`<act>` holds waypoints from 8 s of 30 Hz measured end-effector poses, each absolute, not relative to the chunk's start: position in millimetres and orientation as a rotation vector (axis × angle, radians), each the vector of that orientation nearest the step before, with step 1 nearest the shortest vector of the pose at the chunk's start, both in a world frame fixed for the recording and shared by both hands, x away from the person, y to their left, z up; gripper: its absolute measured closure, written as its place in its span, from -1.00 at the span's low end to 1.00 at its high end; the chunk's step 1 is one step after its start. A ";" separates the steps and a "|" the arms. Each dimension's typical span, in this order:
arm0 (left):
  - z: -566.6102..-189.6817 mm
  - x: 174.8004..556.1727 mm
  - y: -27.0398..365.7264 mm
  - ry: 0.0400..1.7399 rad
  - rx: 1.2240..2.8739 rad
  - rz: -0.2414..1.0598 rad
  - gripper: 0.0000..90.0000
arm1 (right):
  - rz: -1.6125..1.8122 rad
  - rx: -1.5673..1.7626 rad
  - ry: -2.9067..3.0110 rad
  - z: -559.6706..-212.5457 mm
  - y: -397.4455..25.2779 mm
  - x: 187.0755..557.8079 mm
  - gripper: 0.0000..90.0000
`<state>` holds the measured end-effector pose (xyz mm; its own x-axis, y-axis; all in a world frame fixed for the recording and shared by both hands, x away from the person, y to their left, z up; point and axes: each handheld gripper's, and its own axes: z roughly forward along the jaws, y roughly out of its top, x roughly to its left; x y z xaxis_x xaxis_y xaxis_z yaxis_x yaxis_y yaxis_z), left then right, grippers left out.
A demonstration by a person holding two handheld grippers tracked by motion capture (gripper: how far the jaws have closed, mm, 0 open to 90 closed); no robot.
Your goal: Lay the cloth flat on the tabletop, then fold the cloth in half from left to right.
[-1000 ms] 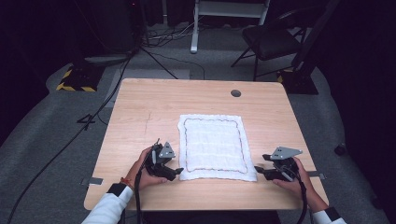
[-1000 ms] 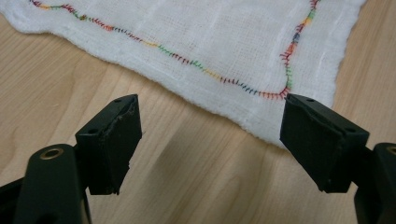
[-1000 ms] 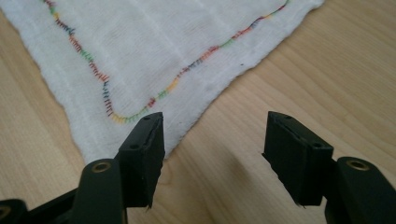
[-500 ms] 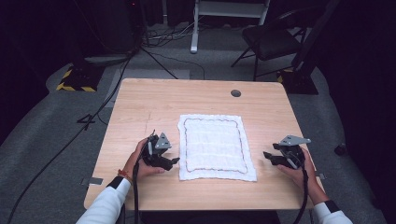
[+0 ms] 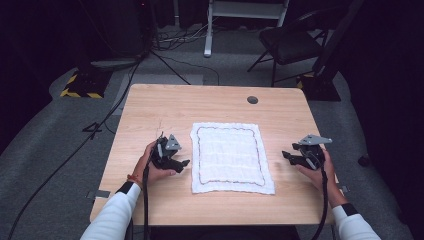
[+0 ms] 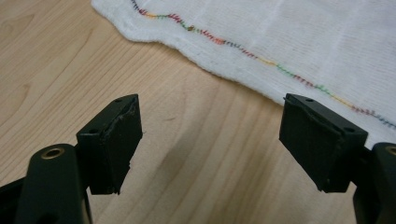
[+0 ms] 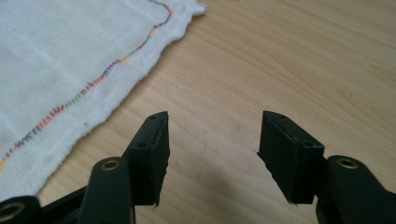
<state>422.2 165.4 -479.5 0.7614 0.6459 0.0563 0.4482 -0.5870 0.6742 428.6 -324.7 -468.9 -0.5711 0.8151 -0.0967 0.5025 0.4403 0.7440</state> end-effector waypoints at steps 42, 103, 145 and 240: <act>-490.4 544.5 135.2 1.141 2.120 0.436 -0.49 | 1.125 0.227 2.787 -482.3 -53.6 353.0 -0.01; -457.5 530.9 146.6 1.006 2.145 0.383 0.90 | 1.175 0.285 2.587 -459.1 -48.2 344.3 0.89; -435.7 551.1 -30.2 0.736 2.213 0.342 0.91 | 1.109 0.669 2.395 -445.9 -241.3 323.9 0.89; -485.0 366.4 30.4 0.476 2.491 0.223 -0.53 | 0.950 0.749 2.568 -489.0 -251.0 360.5 -0.12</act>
